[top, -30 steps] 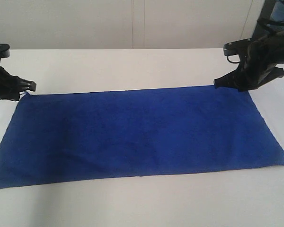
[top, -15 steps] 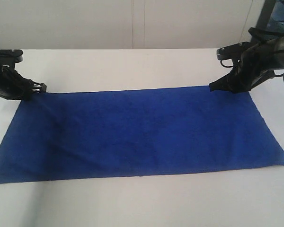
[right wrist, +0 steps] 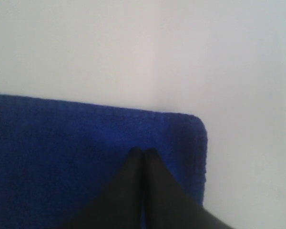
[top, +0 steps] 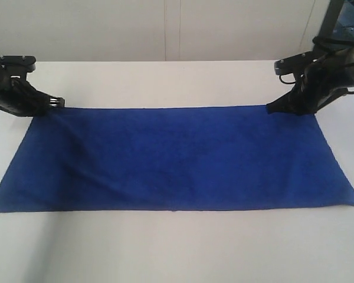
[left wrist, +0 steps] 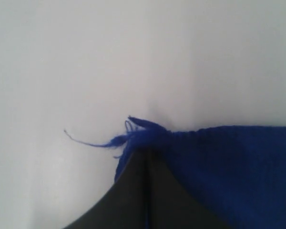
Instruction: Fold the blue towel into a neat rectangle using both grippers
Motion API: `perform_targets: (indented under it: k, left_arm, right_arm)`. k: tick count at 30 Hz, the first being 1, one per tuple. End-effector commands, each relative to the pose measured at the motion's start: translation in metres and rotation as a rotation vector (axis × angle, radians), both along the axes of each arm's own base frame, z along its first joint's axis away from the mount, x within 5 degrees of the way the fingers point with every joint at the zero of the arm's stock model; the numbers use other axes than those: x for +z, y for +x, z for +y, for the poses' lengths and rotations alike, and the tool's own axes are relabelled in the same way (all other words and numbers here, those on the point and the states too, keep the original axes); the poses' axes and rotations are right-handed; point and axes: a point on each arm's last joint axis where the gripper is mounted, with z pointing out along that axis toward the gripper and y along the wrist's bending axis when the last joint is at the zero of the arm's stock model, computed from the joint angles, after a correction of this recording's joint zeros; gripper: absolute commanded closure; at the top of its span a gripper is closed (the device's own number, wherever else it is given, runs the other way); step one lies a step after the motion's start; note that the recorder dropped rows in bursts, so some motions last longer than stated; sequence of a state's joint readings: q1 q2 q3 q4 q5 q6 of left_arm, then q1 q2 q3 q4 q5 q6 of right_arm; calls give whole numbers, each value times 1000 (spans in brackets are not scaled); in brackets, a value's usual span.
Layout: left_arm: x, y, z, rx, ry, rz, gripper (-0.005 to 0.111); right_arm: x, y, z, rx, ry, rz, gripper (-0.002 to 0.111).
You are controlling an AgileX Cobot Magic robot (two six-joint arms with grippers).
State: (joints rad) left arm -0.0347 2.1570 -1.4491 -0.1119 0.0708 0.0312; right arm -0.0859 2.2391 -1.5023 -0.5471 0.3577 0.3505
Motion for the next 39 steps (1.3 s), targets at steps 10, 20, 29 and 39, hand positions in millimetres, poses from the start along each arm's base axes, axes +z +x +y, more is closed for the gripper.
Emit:
perform_targets:
  k: [10,20,29,39]
  left_arm:
    - [-10,-3,-2,-22,3,65,107]
    - [14,-8,-3,-33,-4,74,107]
    - [55,-27,-4,-91,4,131,107]
    - [135,-115,-10,-180,-77,369,107]
  right_arm:
    - [-1,-1,-15,-37,7,-14,108]
    - [28,-1,-15,-42,5,-74,108]
    - [82,-30,-17,-129,-3,-52,108]
    - [137,-133,4,-241,189,21,108]
